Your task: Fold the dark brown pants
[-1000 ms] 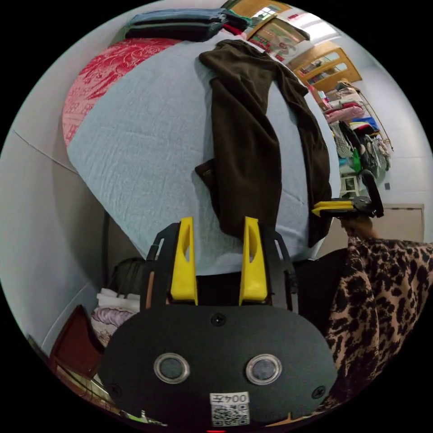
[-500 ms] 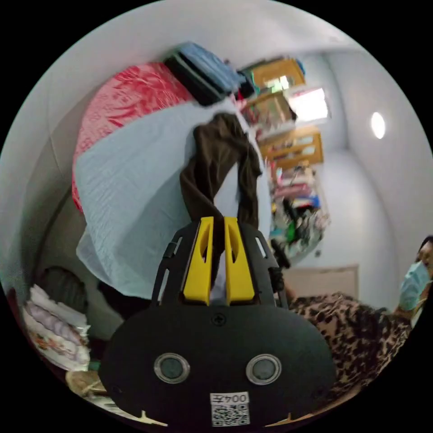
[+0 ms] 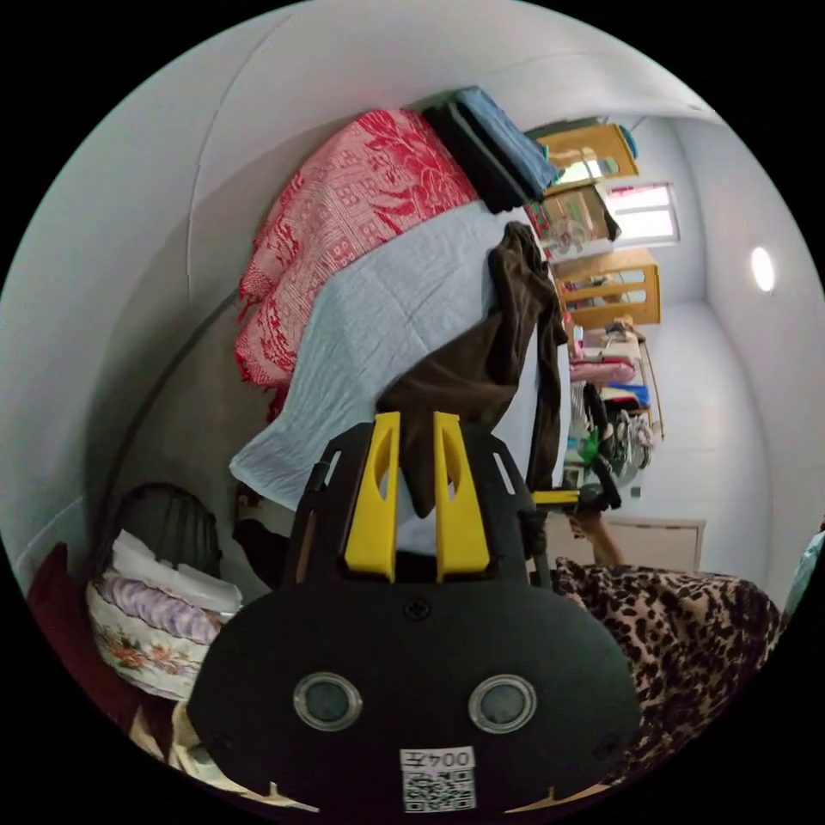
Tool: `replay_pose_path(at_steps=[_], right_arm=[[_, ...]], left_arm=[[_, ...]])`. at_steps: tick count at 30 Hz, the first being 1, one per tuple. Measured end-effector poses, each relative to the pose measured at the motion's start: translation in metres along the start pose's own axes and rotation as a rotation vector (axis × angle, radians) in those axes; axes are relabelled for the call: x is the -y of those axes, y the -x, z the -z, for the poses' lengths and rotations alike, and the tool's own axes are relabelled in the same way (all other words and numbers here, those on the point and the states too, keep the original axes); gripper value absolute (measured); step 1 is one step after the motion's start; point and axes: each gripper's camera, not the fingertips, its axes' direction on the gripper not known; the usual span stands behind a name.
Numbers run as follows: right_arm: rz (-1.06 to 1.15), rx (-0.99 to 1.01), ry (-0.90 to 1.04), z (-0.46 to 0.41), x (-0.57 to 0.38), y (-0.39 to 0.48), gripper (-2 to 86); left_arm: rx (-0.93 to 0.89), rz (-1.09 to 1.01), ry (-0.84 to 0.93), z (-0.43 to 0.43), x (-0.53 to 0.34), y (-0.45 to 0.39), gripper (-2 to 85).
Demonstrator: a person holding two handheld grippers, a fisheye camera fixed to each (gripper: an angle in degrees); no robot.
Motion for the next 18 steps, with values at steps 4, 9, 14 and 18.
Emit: replay_pose_path(at_steps=[4, 9, 14, 18], right_arm=[[-0.037, 0.007, 0.015, -0.005, 0.004, 0.003, 6.1], [-0.071, 0.01, 0.024, -0.012, 0.006, 0.009, 6.1], [-0.101, -0.001, 0.014, -0.017, 0.004, 0.014, 6.0], [-0.148, -0.001, 0.014, -0.02, 0.003, 0.017, 5.9]], left_arm=[[0.025, -0.07, 0.037, -0.006, -0.004, -0.005, 11.0], [0.005, -0.157, 0.066, -0.014, -0.009, -0.011, 8.1], [0.179, -0.511, 0.033, 0.0, -0.03, -0.103, 2.8], [0.286, -1.166, 0.17, -0.043, -0.093, -0.238, 2.4]])
